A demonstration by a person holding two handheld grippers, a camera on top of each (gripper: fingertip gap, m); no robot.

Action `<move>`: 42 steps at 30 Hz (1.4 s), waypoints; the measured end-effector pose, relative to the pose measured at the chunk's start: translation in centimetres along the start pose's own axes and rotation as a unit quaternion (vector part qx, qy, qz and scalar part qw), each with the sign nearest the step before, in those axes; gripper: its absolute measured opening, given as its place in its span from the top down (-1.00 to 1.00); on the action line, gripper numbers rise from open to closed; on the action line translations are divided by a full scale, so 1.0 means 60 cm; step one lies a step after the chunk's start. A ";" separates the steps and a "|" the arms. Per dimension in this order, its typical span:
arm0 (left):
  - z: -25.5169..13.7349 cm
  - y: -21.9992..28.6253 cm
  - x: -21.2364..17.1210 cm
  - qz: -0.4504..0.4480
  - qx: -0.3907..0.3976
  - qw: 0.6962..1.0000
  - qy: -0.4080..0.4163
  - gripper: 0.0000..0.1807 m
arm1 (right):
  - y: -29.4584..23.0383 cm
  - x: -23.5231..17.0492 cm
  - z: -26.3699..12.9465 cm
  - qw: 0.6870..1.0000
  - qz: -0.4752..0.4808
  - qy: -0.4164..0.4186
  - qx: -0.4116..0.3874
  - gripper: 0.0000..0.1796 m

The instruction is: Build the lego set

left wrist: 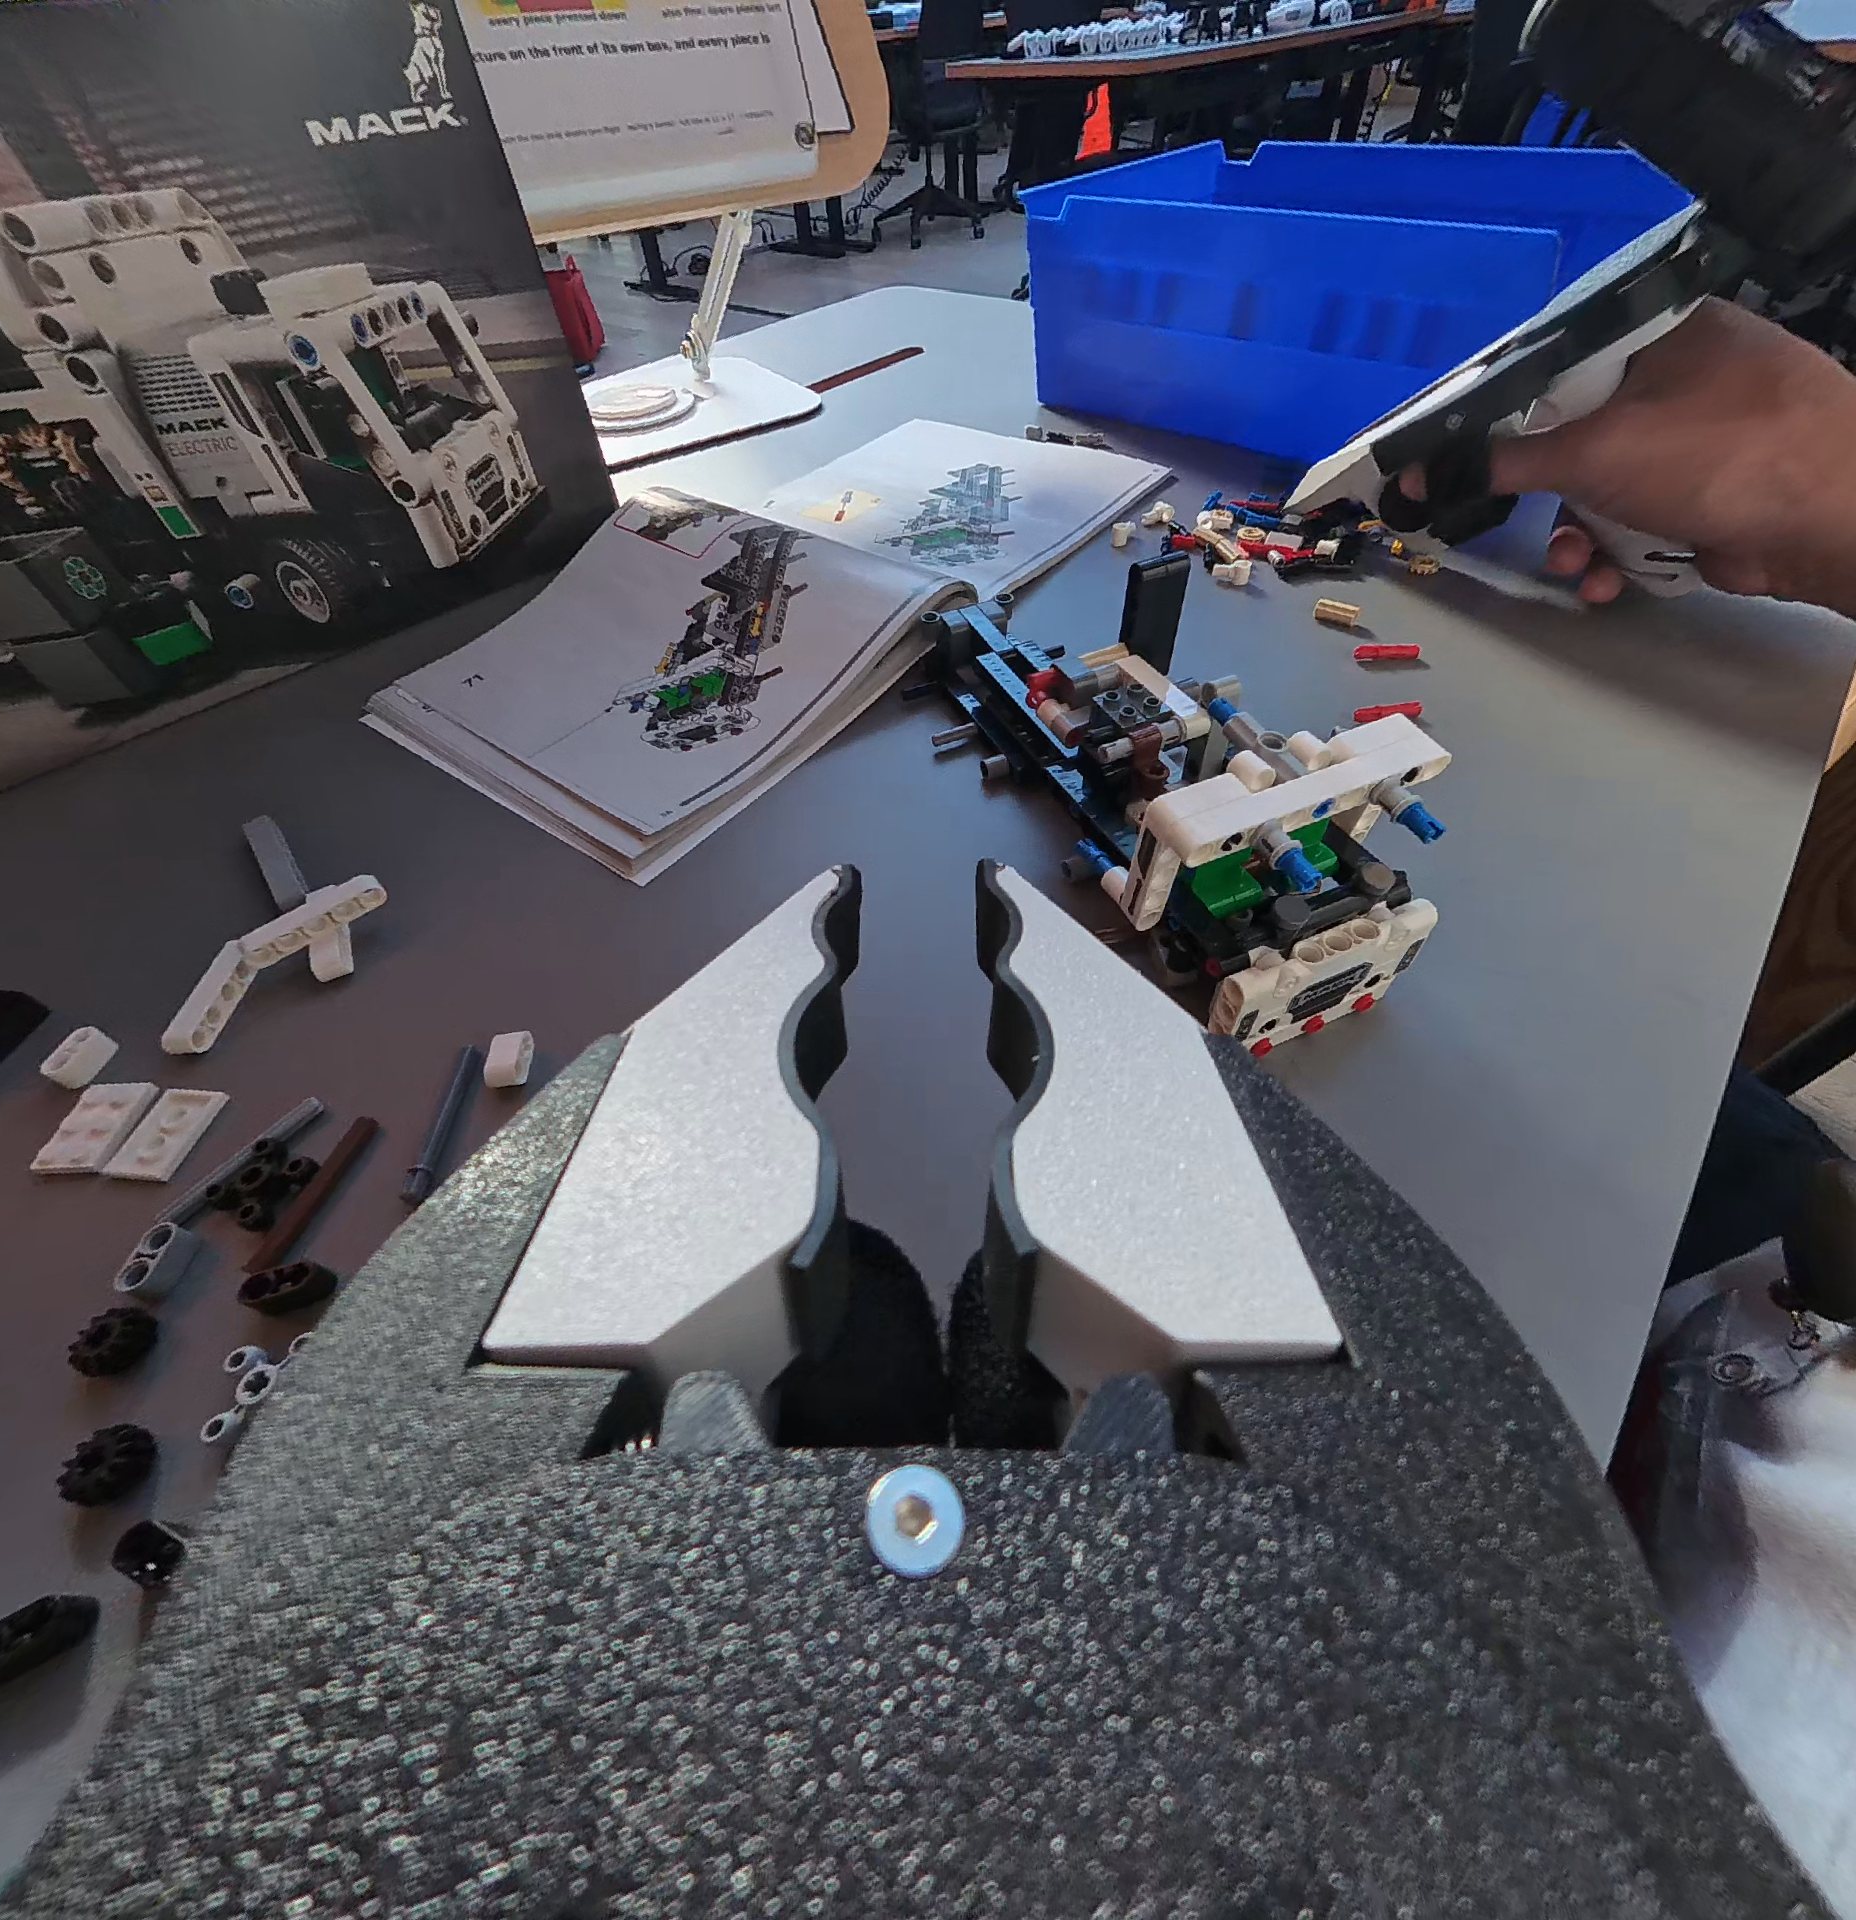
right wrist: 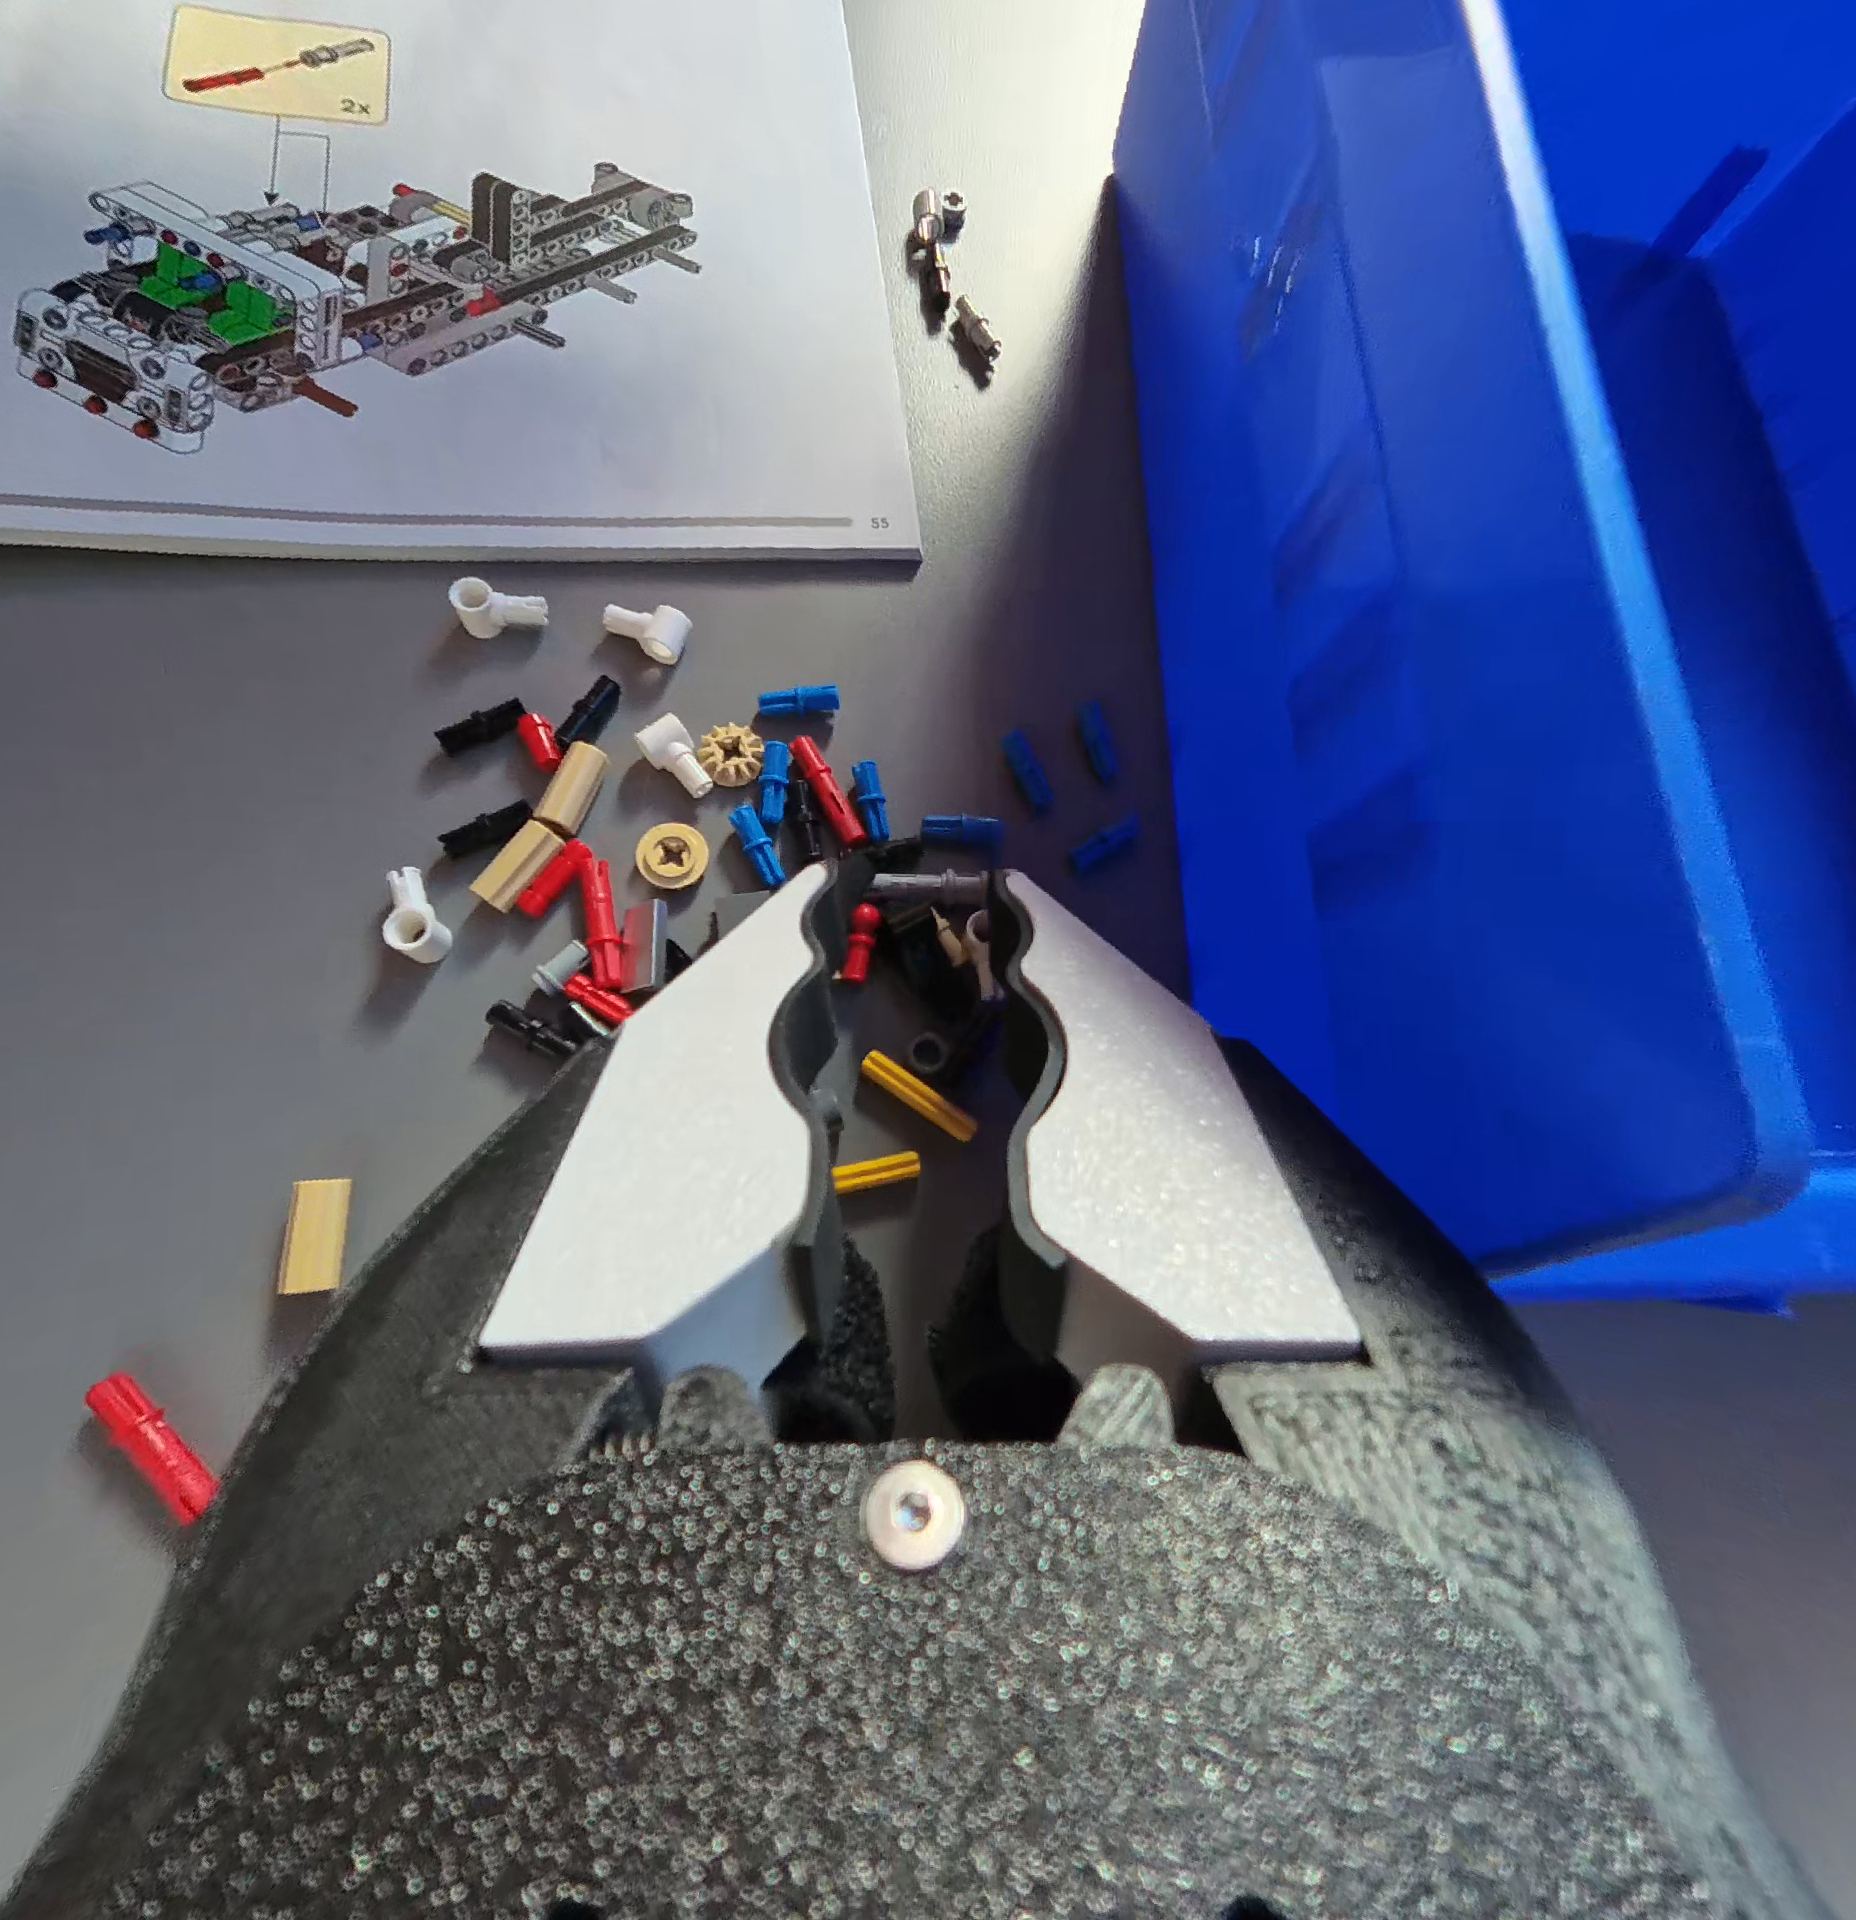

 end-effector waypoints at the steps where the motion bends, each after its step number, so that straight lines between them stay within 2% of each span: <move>1: 0.000 0.000 0.000 -0.001 0.000 1.000 0.001 0.78 | -0.001 0.000 0.000 1.000 -0.009 0.002 -0.007 0.74; 7: -0.002 -0.001 0.000 -0.002 0.001 1.000 0.005 0.78 | -0.008 0.003 -0.003 0.999 -0.039 0.015 -0.023 0.76; 13: -0.001 0.000 0.000 0.002 0.003 1.000 0.005 0.78 | -0.018 0.013 -0.042 0.997 -0.049 0.054 0.010 0.76; 15: -0.001 0.001 0.000 0.004 0.003 1.000 0.004 0.78 | -0.034 0.012 -0.073 0.994 -0.068 0.065 0.057 0.76; 17: -0.001 0.002 0.000 0.005 0.002 1.000 0.004 0.78 | -0.062 -0.002 -0.106 0.983 -0.097 0.058 0.142 0.76; 20: -0.001 0.003 0.001 0.008 0.002 1.000 0.005 0.78 | -0.114 -0.054 -0.143 0.947 -0.161 -0.006 0.278 0.76; 24: -0.002 0.004 0.001 0.013 0.006 1.000 0.007 0.76 | -0.149 -0.110 -0.169 0.915 -0.218 -0.035 0.337 0.76; 28: -0.001 0.006 0.001 0.018 0.008 1.000 0.005 0.71 | -0.174 -0.132 -0.172 0.902 -0.226 -0.031 0.367 0.76; 35: 0.007 0.010 0.000 0.028 0.006 0.999 -0.017 0.59 | -0.197 -0.137 -0.158 0.892 -0.273 -0.024 0.359 0.78; 37: 0.008 0.011 0.000 0.032 0.007 0.999 -0.020 0.59 | -0.197 -0.136 -0.160 0.890 -0.279 -0.008 0.360 0.73; 42: 0.007 0.013 0.000 0.039 0.022 0.999 -0.023 0.60 | -0.178 -0.127 -0.177 0.894 -0.239 0.014 0.379 0.72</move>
Point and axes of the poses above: each gripper's, where its closed fingertips meet, z out along the fingers, x out of its top, y = z × x across the jaws, the point moved 10 cm from there along -z, back along the fingers, and after that the axes turned 11 degrees about z, right-handed, at the moved point
